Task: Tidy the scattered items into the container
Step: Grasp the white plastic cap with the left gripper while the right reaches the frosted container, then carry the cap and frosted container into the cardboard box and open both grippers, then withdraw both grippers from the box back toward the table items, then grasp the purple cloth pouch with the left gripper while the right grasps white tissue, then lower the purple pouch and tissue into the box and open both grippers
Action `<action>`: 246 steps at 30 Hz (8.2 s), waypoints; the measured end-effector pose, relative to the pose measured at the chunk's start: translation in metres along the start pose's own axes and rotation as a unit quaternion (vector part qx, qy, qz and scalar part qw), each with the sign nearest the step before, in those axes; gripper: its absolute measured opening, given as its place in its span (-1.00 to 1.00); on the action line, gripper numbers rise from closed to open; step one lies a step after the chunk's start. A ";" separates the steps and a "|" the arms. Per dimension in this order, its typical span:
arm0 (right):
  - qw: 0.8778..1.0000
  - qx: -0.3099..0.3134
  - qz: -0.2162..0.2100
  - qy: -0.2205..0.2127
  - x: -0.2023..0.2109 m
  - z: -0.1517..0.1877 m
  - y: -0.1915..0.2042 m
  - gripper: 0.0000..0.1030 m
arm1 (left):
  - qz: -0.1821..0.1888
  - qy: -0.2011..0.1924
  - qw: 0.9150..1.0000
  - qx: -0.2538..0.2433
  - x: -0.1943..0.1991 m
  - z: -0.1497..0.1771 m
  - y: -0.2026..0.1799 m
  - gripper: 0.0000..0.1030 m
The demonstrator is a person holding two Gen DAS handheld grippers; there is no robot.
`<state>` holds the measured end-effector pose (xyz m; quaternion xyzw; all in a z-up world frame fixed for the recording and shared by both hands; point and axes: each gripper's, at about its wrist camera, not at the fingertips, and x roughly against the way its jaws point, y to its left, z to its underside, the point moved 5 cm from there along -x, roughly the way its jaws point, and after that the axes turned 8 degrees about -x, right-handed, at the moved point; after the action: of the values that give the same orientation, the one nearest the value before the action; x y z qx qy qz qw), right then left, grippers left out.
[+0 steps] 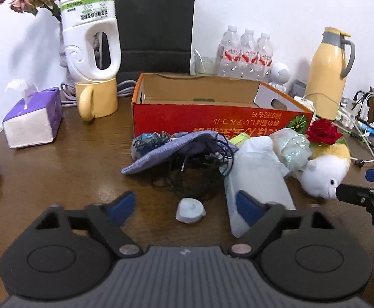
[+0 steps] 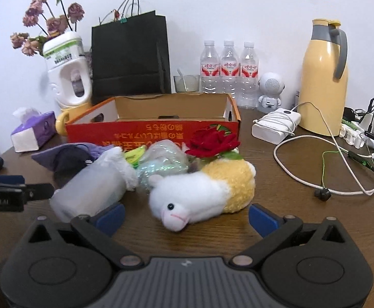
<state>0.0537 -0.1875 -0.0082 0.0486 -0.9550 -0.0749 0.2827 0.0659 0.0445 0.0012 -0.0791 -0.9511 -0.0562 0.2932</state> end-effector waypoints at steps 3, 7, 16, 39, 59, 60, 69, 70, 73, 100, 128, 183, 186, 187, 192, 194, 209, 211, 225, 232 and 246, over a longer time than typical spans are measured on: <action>1.000 -0.013 -0.008 0.007 -0.008 -0.001 0.000 0.86 | 0.030 0.008 0.999 0.017 -0.008 -0.001 0.004 0.50; 0.999 -0.010 -0.031 0.016 -0.013 -0.001 0.008 0.48 | 0.036 0.028 0.999 0.024 -0.021 0.003 0.006 0.21; 0.994 0.021 -0.103 0.027 -0.016 0.002 0.054 0.36 | 0.034 0.044 0.998 0.019 -0.030 0.006 0.006 -0.41; 0.997 0.037 -0.038 0.056 -0.053 0.013 0.106 0.34 | -0.034 -0.050 0.995 0.082 0.053 0.010 0.034 -0.52; 0.992 0.022 -0.066 -0.108 0.077 -0.061 0.040 0.30 | 0.016 -0.154 0.988 -0.013 0.091 -0.076 -0.055 -0.52; 0.992 0.017 -0.067 -0.109 0.065 -0.080 0.035 0.30 | 0.014 -0.155 0.988 -0.022 0.076 -0.094 -0.054 -0.52; 0.999 0.016 -0.034 -0.020 -0.098 -0.223 0.003 0.30 | 0.040 -0.020 0.999 0.032 -0.099 -0.220 -0.035 -0.52; 0.999 0.021 -0.031 0.001 -0.117 -0.232 0.002 0.30 | 0.046 0.005 0.998 0.049 -0.119 -0.227 -0.031 -0.52; 0.997 0.014 -0.024 0.071 -0.179 -0.248 -0.002 0.30 | 0.056 0.083 0.993 0.069 -0.183 -0.236 -0.028 -0.52; 0.978 -0.039 0.042 0.201 -0.292 -0.240 -0.040 0.44 | 0.043 0.195 0.978 0.063 -0.300 -0.218 -0.016 0.54; 0.997 0.051 -0.019 0.051 -0.043 -0.179 0.038 0.78 | -0.045 0.015 0.999 -0.003 -0.032 -0.182 0.002 1.00; 1.000 0.005 -0.006 -0.013 0.007 -0.014 -0.017 0.67 | 0.035 -0.043 0.996 -0.075 -0.003 -0.031 0.006 0.79; 0.999 0.012 -0.032 -0.019 0.000 -0.030 -0.014 0.65 | 0.068 -0.023 0.996 -0.061 -0.019 -0.043 0.022 0.41; 0.999 0.021 -0.041 -0.025 -0.001 -0.033 -0.009 0.64 | 0.077 -0.017 0.995 -0.059 -0.022 -0.044 0.026 0.28; 0.997 0.069 -0.032 -0.032 -0.018 -0.040 0.009 0.63 | 0.112 0.017 0.992 -0.050 -0.041 -0.037 0.041 -0.12; 0.995 0.086 -0.048 -0.031 -0.024 -0.042 0.019 0.59 | 0.133 0.027 0.990 -0.022 -0.043 -0.035 0.049 -0.69; 0.966 0.196 -0.145 0.085 -0.075 0.005 0.094 -0.34 | 0.142 -0.015 0.989 0.029 0.015 -0.052 0.063 -0.92; 0.968 0.183 -0.139 0.097 -0.074 0.008 0.092 -0.69 | 0.138 -0.041 0.989 0.031 0.032 -0.056 0.060 -0.93; 0.991 0.083 -0.092 -0.042 0.051 -0.019 0.052 -0.71 | 0.091 -0.164 0.982 0.030 0.142 -0.052 -0.006 -0.95; 0.991 0.064 -0.095 -0.062 0.086 -0.012 0.047 -0.71 | 0.131 -0.142 0.981 0.019 0.147 -0.048 -0.033 -0.95; 0.990 0.085 -0.078 -0.083 -0.016 -0.161 0.038 -0.70 | -0.035 -0.194 0.977 -0.077 0.037 -0.232 -0.007 -0.95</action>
<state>0.1538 -0.1661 0.1233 0.1407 -0.9713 -0.0195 0.1908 0.1620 0.0068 0.2125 -0.0776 -0.9849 -0.1228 0.0938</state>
